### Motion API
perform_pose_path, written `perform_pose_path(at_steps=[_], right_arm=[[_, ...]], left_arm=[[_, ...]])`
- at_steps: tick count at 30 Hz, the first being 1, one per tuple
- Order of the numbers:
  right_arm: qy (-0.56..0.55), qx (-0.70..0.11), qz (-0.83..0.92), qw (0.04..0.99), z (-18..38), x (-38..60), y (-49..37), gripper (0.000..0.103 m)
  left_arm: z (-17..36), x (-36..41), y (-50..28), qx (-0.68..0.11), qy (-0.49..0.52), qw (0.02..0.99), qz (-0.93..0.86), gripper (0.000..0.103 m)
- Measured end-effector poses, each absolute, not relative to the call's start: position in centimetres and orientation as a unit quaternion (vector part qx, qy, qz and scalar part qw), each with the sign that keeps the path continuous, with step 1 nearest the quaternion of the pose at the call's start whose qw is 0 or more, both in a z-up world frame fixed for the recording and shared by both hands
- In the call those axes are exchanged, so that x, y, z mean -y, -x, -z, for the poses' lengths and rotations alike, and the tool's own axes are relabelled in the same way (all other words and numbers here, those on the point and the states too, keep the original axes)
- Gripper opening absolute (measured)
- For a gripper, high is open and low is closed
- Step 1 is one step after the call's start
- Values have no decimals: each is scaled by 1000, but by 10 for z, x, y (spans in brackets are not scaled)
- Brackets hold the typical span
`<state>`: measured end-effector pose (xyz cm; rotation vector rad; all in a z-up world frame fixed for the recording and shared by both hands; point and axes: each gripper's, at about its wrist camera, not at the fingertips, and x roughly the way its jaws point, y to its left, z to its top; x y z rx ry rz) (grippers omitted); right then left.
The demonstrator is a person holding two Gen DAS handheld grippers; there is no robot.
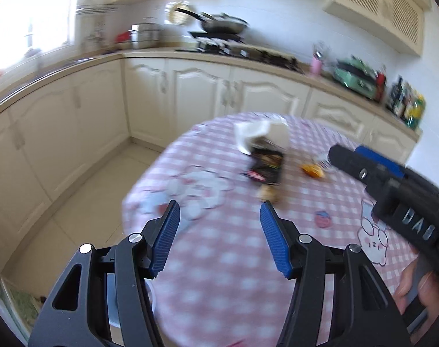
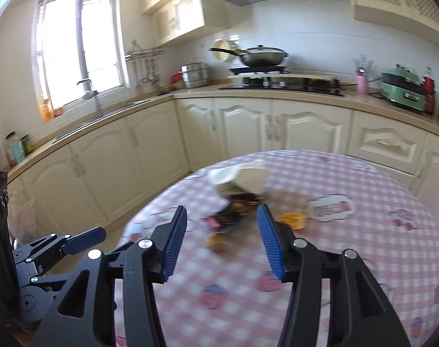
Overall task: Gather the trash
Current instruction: 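Grasp the gold foil candy with the left tool while the right tool grasps the orange peel slice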
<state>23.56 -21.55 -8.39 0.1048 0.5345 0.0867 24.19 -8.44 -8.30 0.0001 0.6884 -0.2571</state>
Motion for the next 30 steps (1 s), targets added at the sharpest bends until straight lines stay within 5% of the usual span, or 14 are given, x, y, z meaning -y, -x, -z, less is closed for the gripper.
perform_pose_path(at_steps=[15, 21, 30], right_arm=[[-67, -326, -1, 943, 124, 295, -268, 52], [-58, -348, -2, 936, 136, 295, -283, 52], [-45, -382, -19, 923, 148, 286, -308, 52]], left_arm=[[118, 158, -303, -404, -36, 904, 139, 55], [128, 157, -319, -428, -20, 891, 150, 27], [121, 128, -309, -408, 15, 900, 154, 27]])
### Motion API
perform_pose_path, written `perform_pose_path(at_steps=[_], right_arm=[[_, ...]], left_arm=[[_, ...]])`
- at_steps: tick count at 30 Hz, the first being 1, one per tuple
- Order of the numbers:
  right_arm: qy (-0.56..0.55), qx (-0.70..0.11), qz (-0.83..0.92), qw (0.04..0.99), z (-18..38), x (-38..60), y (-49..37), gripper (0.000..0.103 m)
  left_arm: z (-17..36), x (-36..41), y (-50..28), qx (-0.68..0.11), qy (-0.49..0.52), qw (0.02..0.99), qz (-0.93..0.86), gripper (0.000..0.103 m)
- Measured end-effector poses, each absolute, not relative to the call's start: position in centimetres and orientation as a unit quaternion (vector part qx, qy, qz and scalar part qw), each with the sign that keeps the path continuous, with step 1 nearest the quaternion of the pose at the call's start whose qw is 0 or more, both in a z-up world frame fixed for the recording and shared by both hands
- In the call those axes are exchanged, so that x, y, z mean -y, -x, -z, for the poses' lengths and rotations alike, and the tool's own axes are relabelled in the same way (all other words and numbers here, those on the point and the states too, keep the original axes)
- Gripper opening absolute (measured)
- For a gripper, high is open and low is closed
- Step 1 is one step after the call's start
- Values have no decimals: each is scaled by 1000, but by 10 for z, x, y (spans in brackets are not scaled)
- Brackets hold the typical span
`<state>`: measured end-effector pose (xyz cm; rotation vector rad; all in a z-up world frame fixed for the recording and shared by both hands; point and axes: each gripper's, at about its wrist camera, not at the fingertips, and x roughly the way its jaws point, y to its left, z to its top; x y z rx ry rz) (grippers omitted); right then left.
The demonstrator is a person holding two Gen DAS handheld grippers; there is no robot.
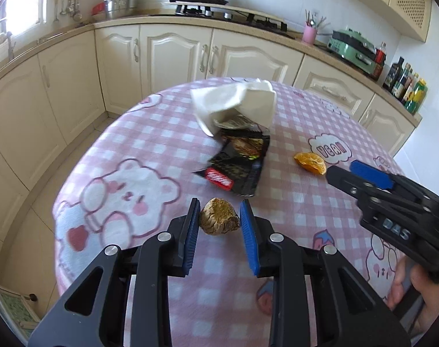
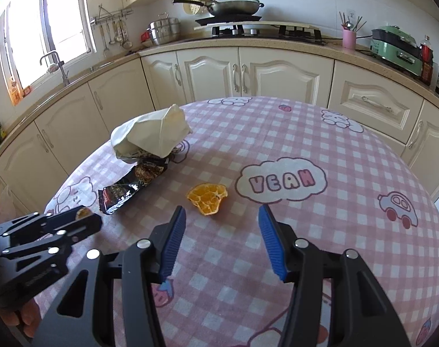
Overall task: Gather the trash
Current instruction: 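Grasp the gold foil candy with the left tool while the right tool grasps the orange peel slice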
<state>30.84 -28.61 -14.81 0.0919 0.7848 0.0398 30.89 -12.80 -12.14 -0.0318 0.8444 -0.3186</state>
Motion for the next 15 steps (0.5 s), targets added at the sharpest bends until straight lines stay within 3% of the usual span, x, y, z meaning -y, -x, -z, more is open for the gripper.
perform_pose_path(at_steps=[12, 13, 14, 15], right_arm=[[-13, -427, -17, 904, 163, 267, -354, 51], [-7, -430, -15, 903, 164, 265, -355, 49], [-3, -430, -15, 903, 163, 264, -355, 38], [-1, -428, -17, 904, 163, 262, -355, 36]], left_arm=[[119, 92, -315, -399, 47, 907, 127, 27], [119, 92, -314, -399, 47, 907, 128, 27], [119, 91, -313, -398, 47, 907, 130, 27], [118, 89, -312, -397, 49, 907, 131, 27]])
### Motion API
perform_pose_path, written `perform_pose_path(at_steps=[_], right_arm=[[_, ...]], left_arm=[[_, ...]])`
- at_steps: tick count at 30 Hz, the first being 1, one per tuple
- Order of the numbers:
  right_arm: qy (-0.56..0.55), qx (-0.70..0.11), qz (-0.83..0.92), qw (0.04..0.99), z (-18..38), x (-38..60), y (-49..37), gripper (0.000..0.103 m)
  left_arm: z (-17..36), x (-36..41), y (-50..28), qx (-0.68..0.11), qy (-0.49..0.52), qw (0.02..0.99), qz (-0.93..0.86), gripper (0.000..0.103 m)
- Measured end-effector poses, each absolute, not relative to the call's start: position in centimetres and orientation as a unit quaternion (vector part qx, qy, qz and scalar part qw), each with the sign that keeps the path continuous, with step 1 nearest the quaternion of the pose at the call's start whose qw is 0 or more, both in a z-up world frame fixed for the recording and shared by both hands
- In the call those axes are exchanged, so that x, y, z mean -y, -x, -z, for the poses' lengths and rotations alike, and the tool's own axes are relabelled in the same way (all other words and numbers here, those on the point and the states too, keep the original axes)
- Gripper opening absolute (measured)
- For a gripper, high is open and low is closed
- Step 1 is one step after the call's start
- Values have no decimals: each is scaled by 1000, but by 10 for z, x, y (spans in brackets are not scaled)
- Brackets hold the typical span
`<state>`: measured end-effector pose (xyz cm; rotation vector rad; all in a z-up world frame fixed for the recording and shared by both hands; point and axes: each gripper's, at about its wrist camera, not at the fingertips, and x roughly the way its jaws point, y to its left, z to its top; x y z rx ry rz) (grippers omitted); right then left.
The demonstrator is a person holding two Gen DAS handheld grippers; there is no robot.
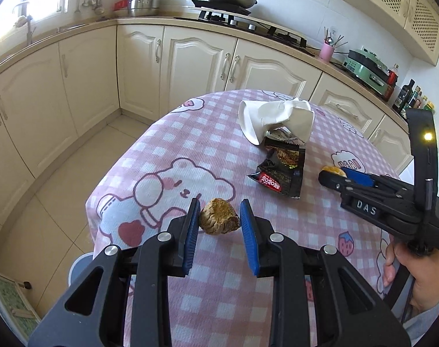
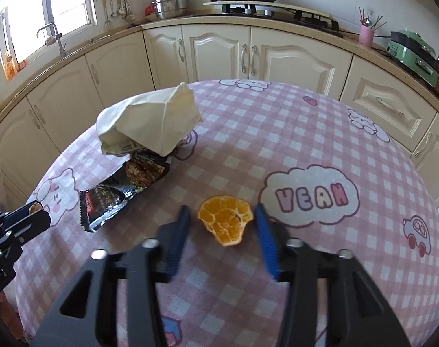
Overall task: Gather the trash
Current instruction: 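Grasp the gold foil candy with the left tool while the right tool grasps the orange peel slice, then carry both items over the blue bucket and open both tools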
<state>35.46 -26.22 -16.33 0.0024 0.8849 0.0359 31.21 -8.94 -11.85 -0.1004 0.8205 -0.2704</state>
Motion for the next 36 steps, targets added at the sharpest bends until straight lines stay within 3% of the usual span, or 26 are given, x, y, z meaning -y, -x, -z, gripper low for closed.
perform_pose_path(at_steps=[11, 22, 36], right_arm=[[-32, -382, -37, 923, 136, 249, -309, 35], [-11, -336, -162, 928, 95, 130, -261, 35], [8, -360, -271, 893, 119, -10, -254, 35]], left_arm=[[99, 63, -280, -371, 63, 915, 143, 27], [90, -4, -231, -346, 91, 927, 109, 27], [113, -108, -200, -350, 100, 931, -6, 27]])
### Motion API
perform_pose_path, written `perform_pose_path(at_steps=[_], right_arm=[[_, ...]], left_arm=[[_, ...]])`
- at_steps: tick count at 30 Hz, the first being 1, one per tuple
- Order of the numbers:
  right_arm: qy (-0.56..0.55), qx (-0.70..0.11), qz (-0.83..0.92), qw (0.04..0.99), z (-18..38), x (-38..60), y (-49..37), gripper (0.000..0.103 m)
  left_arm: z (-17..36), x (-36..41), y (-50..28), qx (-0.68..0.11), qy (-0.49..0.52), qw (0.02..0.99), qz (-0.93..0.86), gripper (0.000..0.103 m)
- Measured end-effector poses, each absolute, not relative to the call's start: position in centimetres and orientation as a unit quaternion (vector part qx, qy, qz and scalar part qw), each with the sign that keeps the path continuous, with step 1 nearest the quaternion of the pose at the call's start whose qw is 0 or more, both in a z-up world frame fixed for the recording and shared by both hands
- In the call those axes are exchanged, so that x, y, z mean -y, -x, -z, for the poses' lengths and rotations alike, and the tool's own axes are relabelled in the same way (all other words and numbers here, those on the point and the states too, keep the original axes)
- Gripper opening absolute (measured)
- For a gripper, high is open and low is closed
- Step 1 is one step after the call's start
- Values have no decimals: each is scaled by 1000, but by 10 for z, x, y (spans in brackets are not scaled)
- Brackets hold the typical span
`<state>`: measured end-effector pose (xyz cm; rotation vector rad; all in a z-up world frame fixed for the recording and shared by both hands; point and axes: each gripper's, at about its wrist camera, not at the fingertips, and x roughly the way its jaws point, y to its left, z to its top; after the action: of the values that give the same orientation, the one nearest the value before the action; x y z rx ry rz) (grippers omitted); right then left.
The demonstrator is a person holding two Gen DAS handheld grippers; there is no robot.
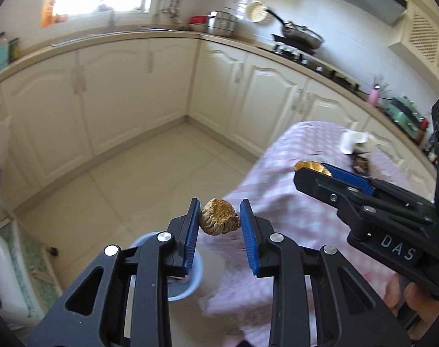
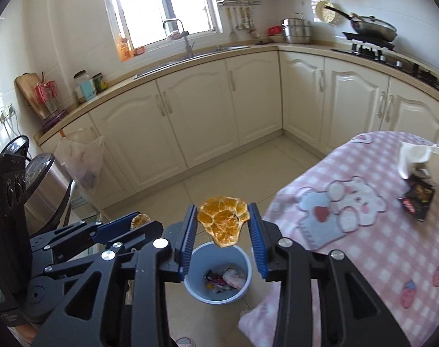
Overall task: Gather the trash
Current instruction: 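Carry both items over the blue bucket and open both tools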
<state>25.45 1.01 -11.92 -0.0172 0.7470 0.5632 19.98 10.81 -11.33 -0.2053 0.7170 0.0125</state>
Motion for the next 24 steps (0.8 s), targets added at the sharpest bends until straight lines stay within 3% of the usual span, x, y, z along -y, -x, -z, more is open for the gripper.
perform_pose_path(at_steps=[24], right_arm=[[16, -399, -296, 868, 173, -79, -283, 35]], left_arm=[[164, -162, -218, -394, 121, 910, -49, 27]])
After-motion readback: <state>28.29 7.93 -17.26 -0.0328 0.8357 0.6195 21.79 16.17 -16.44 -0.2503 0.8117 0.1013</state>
